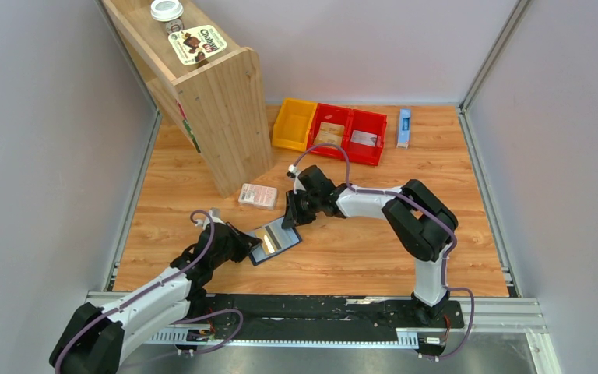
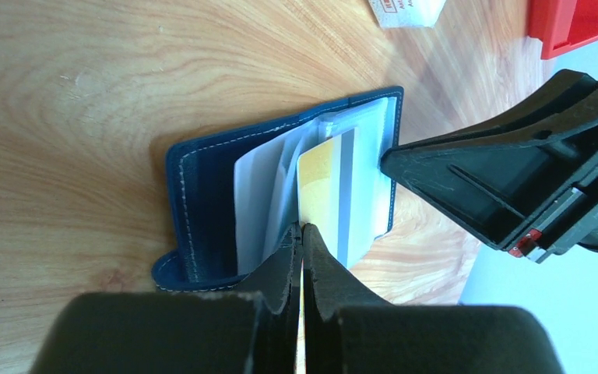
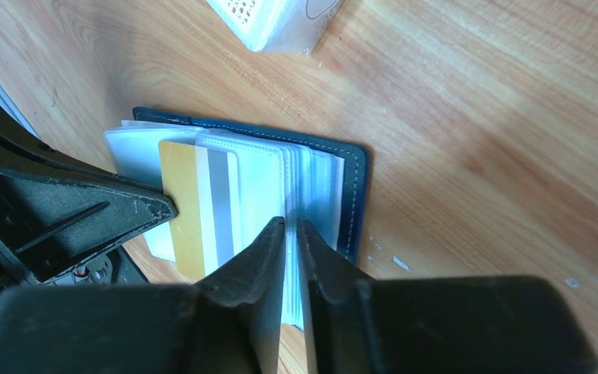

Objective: Take the credit cards out of the card holder
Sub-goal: Remove the credit card from the card holder, then place the credit card in the storage box.

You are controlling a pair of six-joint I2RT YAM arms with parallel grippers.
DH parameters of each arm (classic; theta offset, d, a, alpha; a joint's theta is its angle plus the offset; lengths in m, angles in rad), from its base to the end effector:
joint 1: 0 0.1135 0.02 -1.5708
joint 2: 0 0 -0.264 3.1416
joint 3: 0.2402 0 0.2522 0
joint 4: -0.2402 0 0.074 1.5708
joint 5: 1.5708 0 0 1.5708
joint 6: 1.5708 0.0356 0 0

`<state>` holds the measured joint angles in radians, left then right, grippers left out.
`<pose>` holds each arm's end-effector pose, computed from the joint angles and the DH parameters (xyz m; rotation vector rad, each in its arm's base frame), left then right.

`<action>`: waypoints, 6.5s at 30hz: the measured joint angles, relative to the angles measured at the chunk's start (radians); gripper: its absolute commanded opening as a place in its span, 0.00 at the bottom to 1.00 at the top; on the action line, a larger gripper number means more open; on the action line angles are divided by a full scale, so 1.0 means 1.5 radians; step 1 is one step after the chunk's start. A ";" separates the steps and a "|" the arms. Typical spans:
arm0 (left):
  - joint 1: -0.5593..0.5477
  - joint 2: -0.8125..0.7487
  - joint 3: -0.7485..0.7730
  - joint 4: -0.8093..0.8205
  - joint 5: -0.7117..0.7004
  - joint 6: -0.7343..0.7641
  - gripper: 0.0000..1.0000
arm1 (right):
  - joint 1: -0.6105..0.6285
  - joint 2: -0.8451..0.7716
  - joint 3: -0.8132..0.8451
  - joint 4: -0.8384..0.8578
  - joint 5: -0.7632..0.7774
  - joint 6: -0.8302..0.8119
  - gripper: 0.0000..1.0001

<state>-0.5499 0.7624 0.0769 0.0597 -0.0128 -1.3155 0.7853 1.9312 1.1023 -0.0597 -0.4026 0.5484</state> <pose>0.1243 -0.0757 0.1230 -0.9010 2.2166 -0.9732 0.2660 0.2857 0.1376 -0.5068 2.6247 1.0129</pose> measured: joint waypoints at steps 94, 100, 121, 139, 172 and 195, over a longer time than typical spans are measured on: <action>-0.169 0.038 0.499 -0.464 -0.171 0.588 0.00 | 0.004 -0.189 0.195 -0.284 0.164 0.102 0.95; -0.286 0.072 0.524 -0.456 -0.284 0.721 0.00 | 0.023 -0.248 0.192 -0.305 0.197 0.168 0.94; -0.419 0.114 0.524 -0.326 -0.465 0.953 0.00 | 0.077 -0.257 0.166 -0.268 0.212 0.301 0.53; -0.460 0.140 0.517 -0.335 -0.483 0.871 0.38 | 0.085 -0.260 0.117 -0.204 0.229 0.370 0.00; -0.091 0.071 0.331 -0.249 -0.166 0.347 0.81 | -0.217 0.046 0.174 0.213 0.517 0.147 0.00; -0.077 0.012 0.294 -0.278 -0.149 0.290 0.81 | -0.202 0.131 0.256 0.156 0.590 0.018 0.61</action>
<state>-0.6659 0.7803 0.5186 -0.3573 -0.2367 -0.8810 0.4816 2.1273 1.4860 0.1745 0.4824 0.5755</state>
